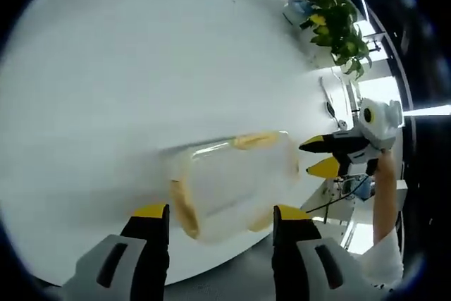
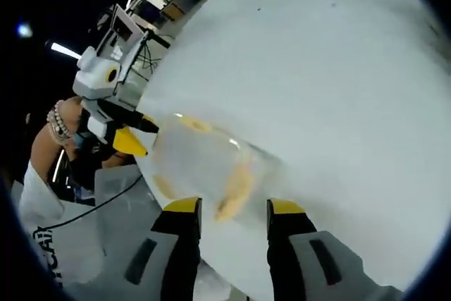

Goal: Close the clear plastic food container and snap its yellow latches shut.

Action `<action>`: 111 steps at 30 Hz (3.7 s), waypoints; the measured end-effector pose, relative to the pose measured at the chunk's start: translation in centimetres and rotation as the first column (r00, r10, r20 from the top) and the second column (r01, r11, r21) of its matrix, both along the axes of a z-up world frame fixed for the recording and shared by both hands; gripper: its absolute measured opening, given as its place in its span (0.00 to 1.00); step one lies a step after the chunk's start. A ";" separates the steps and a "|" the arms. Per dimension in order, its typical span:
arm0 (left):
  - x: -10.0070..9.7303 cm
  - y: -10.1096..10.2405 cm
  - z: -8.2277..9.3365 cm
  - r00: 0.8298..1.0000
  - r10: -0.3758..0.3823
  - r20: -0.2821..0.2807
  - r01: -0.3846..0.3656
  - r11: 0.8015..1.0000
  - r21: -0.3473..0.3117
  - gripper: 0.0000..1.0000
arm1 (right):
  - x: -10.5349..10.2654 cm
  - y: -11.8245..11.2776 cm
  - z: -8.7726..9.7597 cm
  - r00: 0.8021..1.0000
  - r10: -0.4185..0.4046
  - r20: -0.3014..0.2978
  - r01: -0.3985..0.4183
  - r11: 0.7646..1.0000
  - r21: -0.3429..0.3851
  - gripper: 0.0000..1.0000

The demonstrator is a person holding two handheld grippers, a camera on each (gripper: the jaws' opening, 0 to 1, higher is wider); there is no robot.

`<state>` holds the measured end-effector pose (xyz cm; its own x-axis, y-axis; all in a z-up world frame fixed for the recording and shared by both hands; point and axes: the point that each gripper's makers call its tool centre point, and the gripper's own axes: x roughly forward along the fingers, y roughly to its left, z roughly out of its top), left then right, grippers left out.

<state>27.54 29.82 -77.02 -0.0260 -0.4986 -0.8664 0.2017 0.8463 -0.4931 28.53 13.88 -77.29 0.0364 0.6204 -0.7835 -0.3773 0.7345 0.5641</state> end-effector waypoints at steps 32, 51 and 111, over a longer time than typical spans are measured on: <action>-0.1 -0.3 -2.0 0.998 -0.058 -0.013 0.059 0.994 0.092 0.43 | -0.2 1.5 -0.8 0.994 -0.070 -0.079 0.072 0.997 0.015 0.16; -0.2 0.6 -1.6 0.987 -0.163 0.006 0.158 0.965 0.209 0.48 | -0.4 1.9 -0.4 0.998 -0.039 -0.055 0.040 0.999 0.004 0.12; -0.1 0.3 -1.3 0.992 -0.125 -0.032 0.129 0.979 0.159 0.34 | -1.0 2.2 -0.4 0.983 -0.123 -0.134 0.139 0.983 0.118 0.07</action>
